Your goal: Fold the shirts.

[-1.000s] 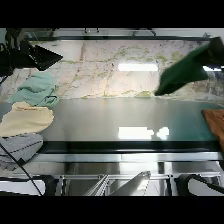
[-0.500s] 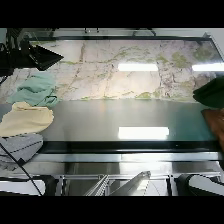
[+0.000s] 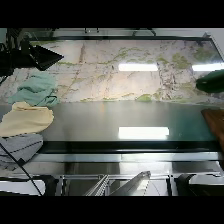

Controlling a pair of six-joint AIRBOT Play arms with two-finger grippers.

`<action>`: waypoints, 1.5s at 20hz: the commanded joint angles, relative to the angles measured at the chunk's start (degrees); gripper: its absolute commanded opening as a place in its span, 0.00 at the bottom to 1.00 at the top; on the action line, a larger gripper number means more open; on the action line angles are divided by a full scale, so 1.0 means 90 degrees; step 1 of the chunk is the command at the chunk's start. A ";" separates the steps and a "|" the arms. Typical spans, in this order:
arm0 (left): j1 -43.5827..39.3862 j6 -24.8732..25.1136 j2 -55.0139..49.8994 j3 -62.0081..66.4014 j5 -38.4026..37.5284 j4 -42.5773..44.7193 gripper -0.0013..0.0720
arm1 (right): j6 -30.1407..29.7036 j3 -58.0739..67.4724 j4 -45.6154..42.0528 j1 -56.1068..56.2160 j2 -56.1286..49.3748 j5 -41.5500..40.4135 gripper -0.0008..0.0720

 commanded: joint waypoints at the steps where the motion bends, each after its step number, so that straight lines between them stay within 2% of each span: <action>1: 0.0000 0.0000 0.0000 -0.0002 -0.0007 0.0010 0.03 | 0.0750 0.0022 -0.2676 -0.0155 -0.0049 0.1073 0.03; 6: -0.0036 0.0002 0.0000 -0.0002 -0.0168 0.0015 0.03 | 0.1202 -0.0947 -0.4420 -0.0369 0.0236 0.1462 0.03; 11: -0.0379 0.0002 0.0002 -0.0002 -0.0221 0.0019 0.03 | 0.1634 -0.3208 -0.5377 -0.0372 0.0500 0.0738 0.03; 15: -0.0612 0.0000 0.0002 0.0000 -0.0284 0.0182 0.03 | 0.2091 -0.4277 -0.6742 -0.0374 0.0500 0.0719 0.03; 19: -0.0665 -0.0002 0.0000 -0.0002 -0.0279 0.0787 0.03 | 0.2256 -0.4770 -0.7128 -0.0493 0.0471 0.0736 0.04; 20: -0.0665 -0.0002 0.0000 -0.0002 -0.0279 0.0794 0.03 | 0.2254 -0.4784 -0.7111 -0.0549 0.0430 0.0743 0.07; 21: -0.0661 -0.0002 0.0002 0.0000 -0.0279 0.0792 0.03 | 0.2254 -0.4784 -0.7116 -0.0585 0.0391 0.0777 0.34; 22: -0.0661 -0.0002 0.0000 0.0000 -0.0274 0.0794 0.03 | 0.2254 -0.4784 -0.7116 -0.0605 0.0372 0.0823 0.71; 23: -0.0661 -0.0002 0.0000 -0.0002 -0.0267 0.0794 0.03 | 0.2251 -0.4784 -0.7133 -0.0605 0.0362 0.0833 0.88; 28: -0.0663 -0.0036 0.0002 0.0000 -0.0265 0.0792 0.03 | 0.2254 -0.4704 -0.7135 -0.0549 0.0369 0.0925 0.87; 29: -0.0663 -0.0078 0.0002 0.0000 -0.0265 0.0789 0.03 | 0.2246 -0.4597 -0.7128 -0.0491 0.0367 0.1103 0.83; 30: -0.0661 -0.0078 0.0002 0.0000 -0.0262 0.0784 0.03 | 0.2161 -0.4413 -0.7111 -0.0401 0.0367 0.1331 0.62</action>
